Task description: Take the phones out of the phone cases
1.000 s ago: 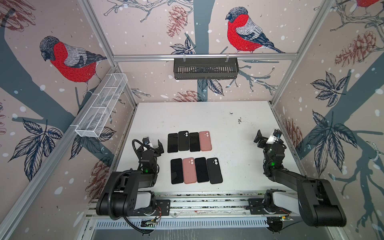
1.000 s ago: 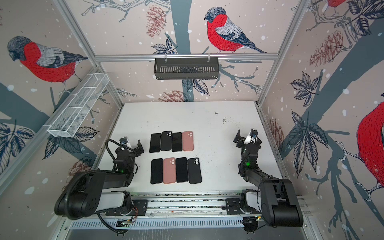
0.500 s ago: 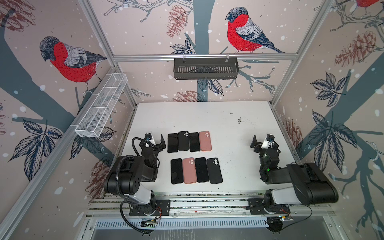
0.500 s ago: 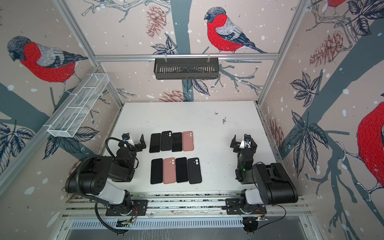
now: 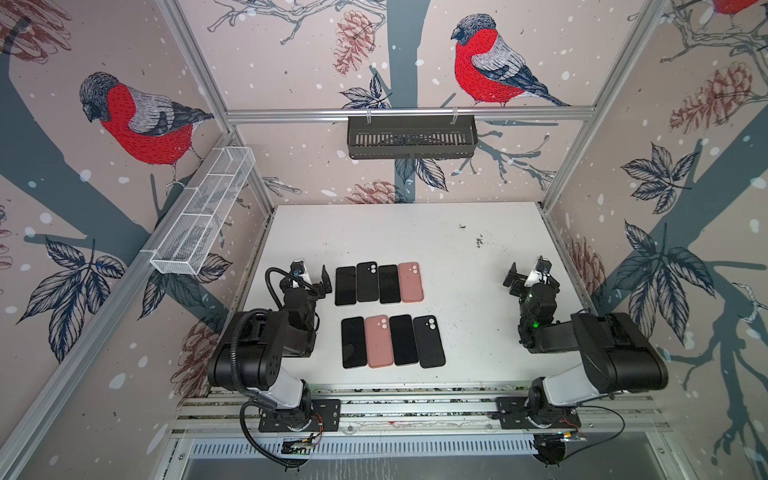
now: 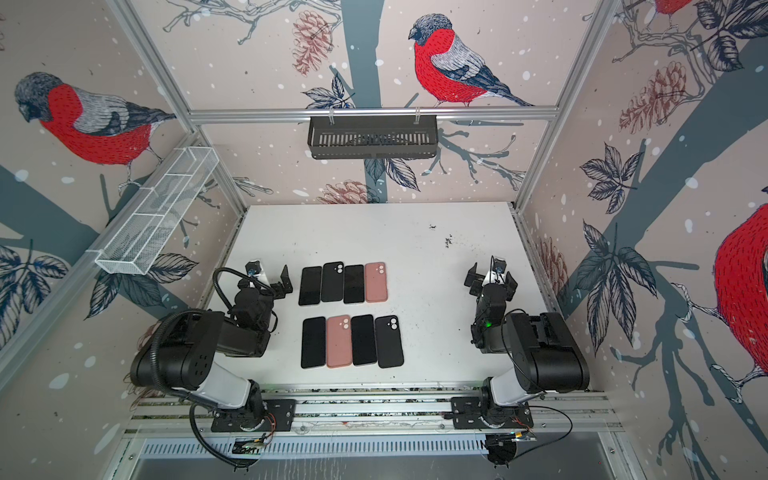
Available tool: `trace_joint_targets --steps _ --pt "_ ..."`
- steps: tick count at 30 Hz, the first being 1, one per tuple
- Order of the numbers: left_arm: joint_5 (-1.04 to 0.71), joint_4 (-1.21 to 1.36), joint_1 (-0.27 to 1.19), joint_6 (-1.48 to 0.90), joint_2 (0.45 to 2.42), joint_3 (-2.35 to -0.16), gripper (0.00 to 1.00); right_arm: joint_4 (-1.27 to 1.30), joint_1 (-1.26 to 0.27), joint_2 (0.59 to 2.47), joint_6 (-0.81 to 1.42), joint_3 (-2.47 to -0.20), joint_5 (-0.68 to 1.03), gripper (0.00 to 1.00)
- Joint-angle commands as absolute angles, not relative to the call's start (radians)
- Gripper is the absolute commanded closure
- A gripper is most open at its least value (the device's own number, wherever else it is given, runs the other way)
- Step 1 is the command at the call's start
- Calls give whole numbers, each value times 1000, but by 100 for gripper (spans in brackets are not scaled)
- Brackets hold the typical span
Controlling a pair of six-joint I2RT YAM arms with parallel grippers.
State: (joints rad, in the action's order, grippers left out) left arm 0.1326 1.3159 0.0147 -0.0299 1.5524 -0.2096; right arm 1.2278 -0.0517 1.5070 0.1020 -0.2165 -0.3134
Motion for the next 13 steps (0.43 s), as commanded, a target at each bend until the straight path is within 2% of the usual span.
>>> trace_joint_targets --steps 1,13 --pt "132 1338 12 -35 1551 -213 2 1235 -56 1505 103 -220 -339 0" --pt "133 1336 12 -35 1551 -213 2 1233 -50 1503 107 -220 -325 0"
